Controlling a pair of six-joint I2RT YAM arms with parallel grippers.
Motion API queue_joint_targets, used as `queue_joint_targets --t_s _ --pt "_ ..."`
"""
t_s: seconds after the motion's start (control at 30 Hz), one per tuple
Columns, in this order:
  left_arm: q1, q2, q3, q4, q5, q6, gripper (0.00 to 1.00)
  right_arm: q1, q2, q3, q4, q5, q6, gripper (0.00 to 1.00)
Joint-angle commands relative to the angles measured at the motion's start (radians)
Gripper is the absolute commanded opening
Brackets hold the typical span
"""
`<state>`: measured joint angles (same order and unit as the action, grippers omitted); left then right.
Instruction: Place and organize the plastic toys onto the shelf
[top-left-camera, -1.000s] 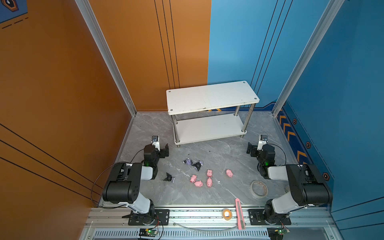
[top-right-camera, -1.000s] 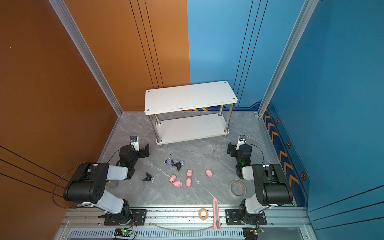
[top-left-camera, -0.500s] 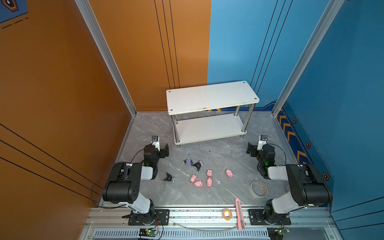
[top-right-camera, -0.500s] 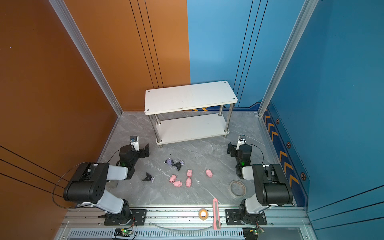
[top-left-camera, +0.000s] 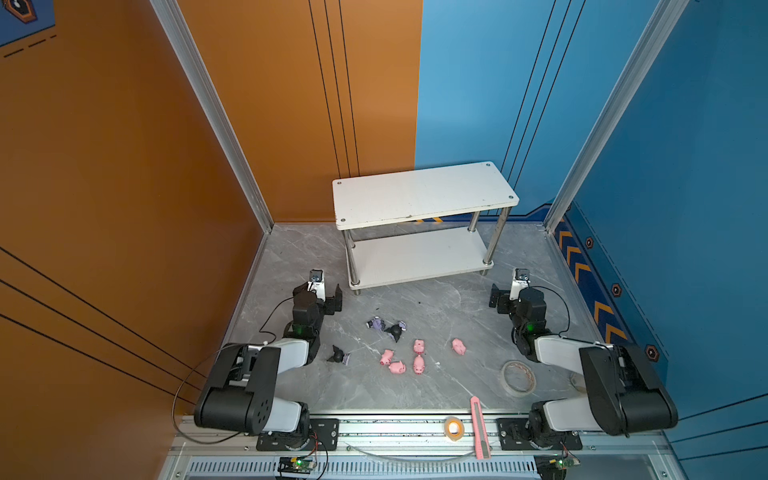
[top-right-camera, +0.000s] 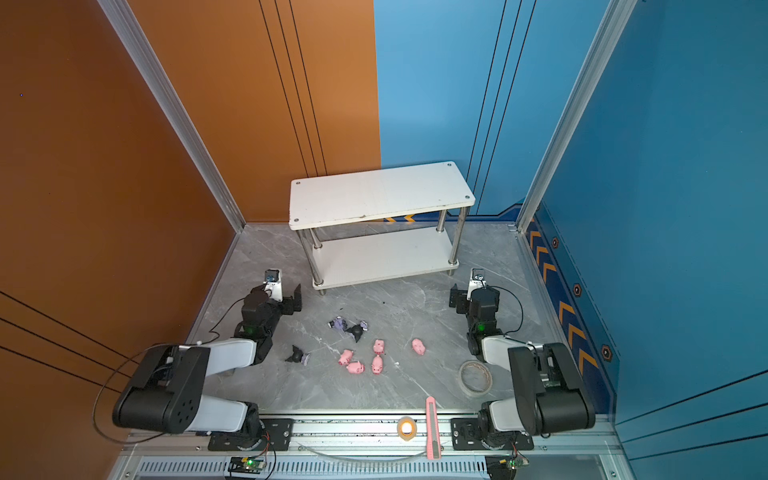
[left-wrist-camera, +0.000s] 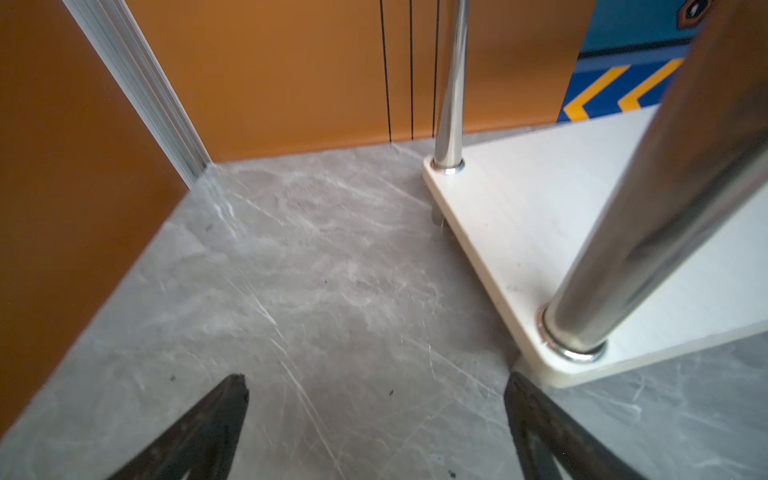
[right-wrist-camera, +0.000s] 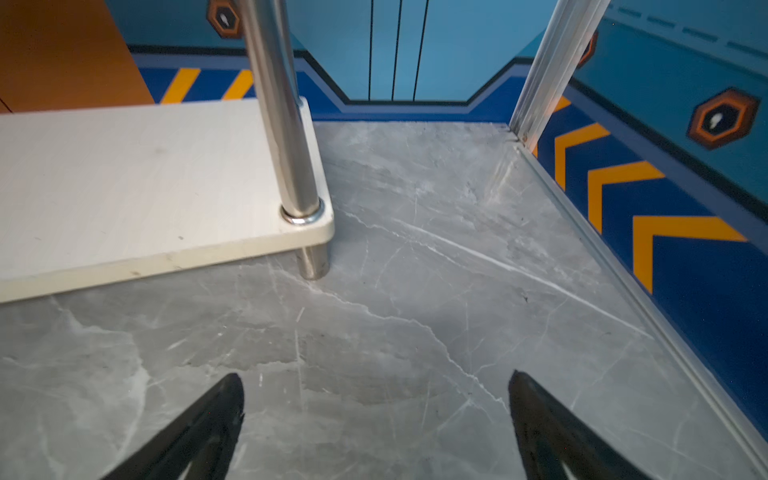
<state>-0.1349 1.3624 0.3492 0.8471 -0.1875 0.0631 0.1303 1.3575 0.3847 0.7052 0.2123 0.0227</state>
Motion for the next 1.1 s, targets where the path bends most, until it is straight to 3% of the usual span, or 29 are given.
queue_joint_targets --t_s 0.0,0.17,0.3,0.37,0.4,0.53,0.63,0.73,0.8,0.93,1.07 --pt "-0.055 -0.096 0.006 -0.08 -0.227 0.039 0.98 0.059 -0.097 0.045 -0.171 0.216 0.019 1.0" --pt "-0.122 -0.208 0.079 -0.281 -0.438 -0.077 0.98 0.124 -0.225 0.077 -0.4 0.263 0.074 1.0" --pt "-0.134 -0.323 0.211 -0.699 -0.529 -0.431 0.98 0.122 -0.256 0.148 -0.555 0.2 0.102 1.0" --pt "-0.133 -0.363 0.219 -0.75 -0.517 -0.515 0.98 0.113 -0.258 0.163 -0.543 0.144 0.096 1.0" --pt "-0.134 -0.38 0.209 -0.737 -0.475 -0.515 0.98 0.1 -0.247 0.178 -0.538 0.102 0.092 1.0" --pt "-0.151 -0.409 0.206 -0.731 -0.325 -0.493 0.98 0.053 -0.132 0.299 -0.571 -0.039 0.067 0.79" --pt "-0.201 -0.396 0.221 -0.765 -0.33 -0.492 0.98 0.034 -0.042 0.38 -0.557 -0.109 0.022 0.71" --pt "-0.27 -0.381 0.233 -0.785 -0.366 -0.475 0.98 0.014 0.033 0.458 -0.55 -0.172 -0.015 0.54" --pt "-0.312 -0.366 0.239 -0.779 -0.368 -0.449 0.99 0.001 0.076 0.51 -0.548 -0.193 -0.031 0.54" --pt "-0.367 -0.326 0.263 -0.787 -0.363 -0.41 0.89 -0.017 0.123 0.567 -0.525 -0.21 -0.047 0.59" --pt "-0.408 -0.274 0.302 -0.784 -0.389 -0.384 0.9 -0.035 0.166 0.622 -0.506 -0.229 -0.053 0.61"
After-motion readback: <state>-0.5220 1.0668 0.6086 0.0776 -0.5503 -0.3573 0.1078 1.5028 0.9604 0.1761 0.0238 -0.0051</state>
